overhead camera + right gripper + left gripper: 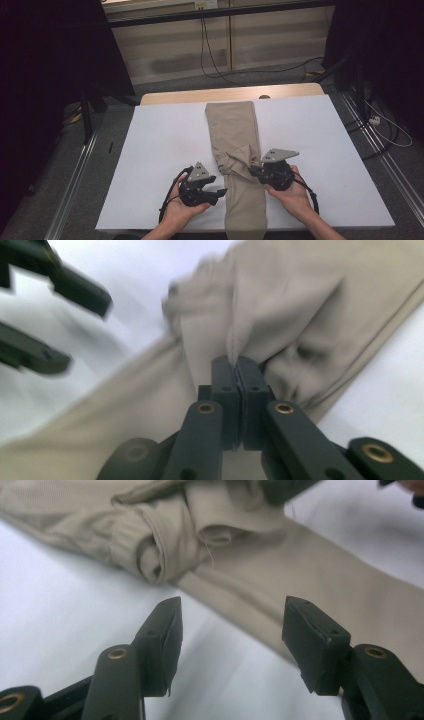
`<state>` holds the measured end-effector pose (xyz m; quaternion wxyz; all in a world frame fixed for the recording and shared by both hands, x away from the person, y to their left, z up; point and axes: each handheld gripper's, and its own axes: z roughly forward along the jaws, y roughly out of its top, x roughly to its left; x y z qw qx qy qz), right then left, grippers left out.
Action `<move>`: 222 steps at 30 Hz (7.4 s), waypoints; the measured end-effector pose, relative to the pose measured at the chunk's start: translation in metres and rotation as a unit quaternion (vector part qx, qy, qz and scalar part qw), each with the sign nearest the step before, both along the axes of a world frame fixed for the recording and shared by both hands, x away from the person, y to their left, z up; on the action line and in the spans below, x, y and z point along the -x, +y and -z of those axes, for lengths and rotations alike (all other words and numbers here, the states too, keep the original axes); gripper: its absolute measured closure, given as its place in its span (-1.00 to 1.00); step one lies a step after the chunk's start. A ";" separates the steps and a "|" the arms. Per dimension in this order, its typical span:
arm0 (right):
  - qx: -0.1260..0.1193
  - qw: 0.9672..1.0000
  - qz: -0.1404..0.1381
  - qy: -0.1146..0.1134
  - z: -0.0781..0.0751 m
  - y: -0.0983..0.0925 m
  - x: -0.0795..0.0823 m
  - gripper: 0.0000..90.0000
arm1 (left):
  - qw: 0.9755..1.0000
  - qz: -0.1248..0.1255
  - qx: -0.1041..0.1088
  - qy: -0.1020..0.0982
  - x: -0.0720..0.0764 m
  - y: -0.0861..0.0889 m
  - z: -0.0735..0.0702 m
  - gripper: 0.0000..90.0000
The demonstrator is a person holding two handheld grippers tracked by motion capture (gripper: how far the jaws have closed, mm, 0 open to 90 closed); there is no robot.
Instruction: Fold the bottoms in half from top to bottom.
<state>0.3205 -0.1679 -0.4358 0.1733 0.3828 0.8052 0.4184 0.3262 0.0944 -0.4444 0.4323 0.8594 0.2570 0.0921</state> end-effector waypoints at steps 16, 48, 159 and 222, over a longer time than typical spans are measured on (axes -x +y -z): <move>-0.046 0.998 0.041 0.003 -0.008 0.024 -0.095 0.48 | 0.998 -0.050 0.024 -0.006 -0.051 -0.002 -0.009 -0.01; -0.007 1.000 -0.018 -0.019 0.000 0.004 -0.052 1.00 | 0.992 -0.110 0.055 -0.003 -0.116 -0.016 -0.018 0.25; 0.002 0.988 -0.135 0.079 0.017 -0.014 0.120 0.58 | 0.982 0.168 -0.041 0.081 0.083 -0.008 0.010 0.93; 0.054 0.996 -0.066 -0.025 0.023 -0.014 -0.034 0.53 | 1.000 -0.003 -0.004 0.003 -0.071 -0.013 0.010 0.81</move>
